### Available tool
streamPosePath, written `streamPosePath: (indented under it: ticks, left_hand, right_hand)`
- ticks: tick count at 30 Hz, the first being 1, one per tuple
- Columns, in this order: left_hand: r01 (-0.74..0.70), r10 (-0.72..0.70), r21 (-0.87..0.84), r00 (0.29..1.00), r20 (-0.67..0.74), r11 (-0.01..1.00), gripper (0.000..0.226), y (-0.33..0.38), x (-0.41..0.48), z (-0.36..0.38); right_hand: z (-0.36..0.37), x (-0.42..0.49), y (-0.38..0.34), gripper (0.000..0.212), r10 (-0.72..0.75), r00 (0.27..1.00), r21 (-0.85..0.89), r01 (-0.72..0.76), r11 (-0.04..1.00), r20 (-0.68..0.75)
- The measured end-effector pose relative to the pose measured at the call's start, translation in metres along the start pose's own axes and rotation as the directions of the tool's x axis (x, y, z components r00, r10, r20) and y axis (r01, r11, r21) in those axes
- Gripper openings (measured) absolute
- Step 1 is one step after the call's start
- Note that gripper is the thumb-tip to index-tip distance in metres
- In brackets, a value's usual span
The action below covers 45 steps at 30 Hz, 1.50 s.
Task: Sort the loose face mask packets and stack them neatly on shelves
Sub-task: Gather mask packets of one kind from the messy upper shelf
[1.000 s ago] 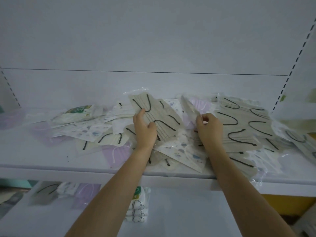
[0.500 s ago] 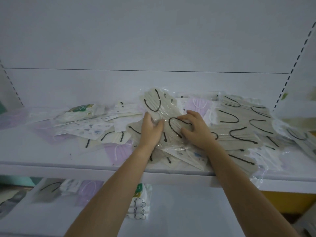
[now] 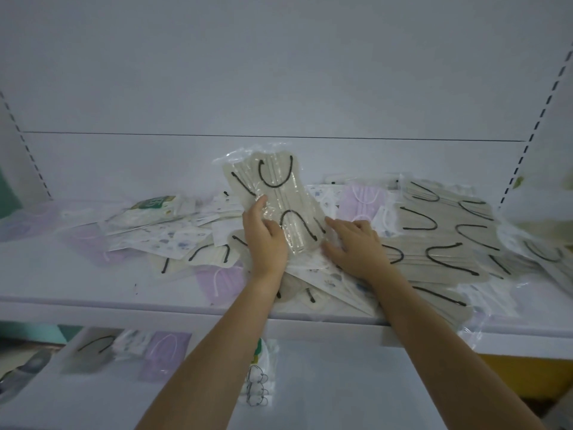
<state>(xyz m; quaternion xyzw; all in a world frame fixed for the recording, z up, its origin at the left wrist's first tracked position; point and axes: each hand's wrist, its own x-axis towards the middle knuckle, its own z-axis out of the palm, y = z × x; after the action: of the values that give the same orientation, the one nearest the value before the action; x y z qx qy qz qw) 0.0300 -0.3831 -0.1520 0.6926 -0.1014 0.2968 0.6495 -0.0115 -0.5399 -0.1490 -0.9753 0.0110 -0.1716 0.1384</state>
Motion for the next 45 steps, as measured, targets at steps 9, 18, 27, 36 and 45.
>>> streamPosePath:
  ticks: [9, 18, 27, 36, 45]
  left_hand:
    - [0.33, -0.328, 0.026, 0.943, -0.061, 0.944, 0.048, -0.007, 0.007, -0.002]
    - [0.253, -0.249, 0.117, 0.967, -0.045, 0.96, 0.056, -0.005, 0.005, -0.003]
    - [0.253, -0.247, 0.129, 0.967, -0.059, 0.959, 0.059, -0.007, 0.005, -0.003]
    - [0.102, -0.096, -0.014, 0.971, 0.217, 0.995, 0.044, 0.006, -0.004, 0.0]
    - [0.111, -0.123, 0.076, 0.974, 0.188, 0.991, 0.053, -0.003, 0.0, 0.002]
  right_hand:
    - [0.0, 0.003, -0.006, 0.046, 0.108, 0.99, 0.042, -0.105, 0.994, -0.093]
    - [0.0, 0.003, -0.006, 0.062, 0.252, 0.96, 0.074, -0.245, 0.967, -0.12]
    - [-0.003, 0.002, -0.001, 0.027, 0.25, 0.92, 0.155, -0.211, 0.965, -0.303]
    - [-0.009, -0.002, -0.012, 0.023, -0.064, 0.949, 0.296, 0.16, 0.942, -0.309]
    - [-0.002, -0.004, -0.003, 0.03, 0.263, 0.902, -0.118, -0.319, 0.94, -0.342]
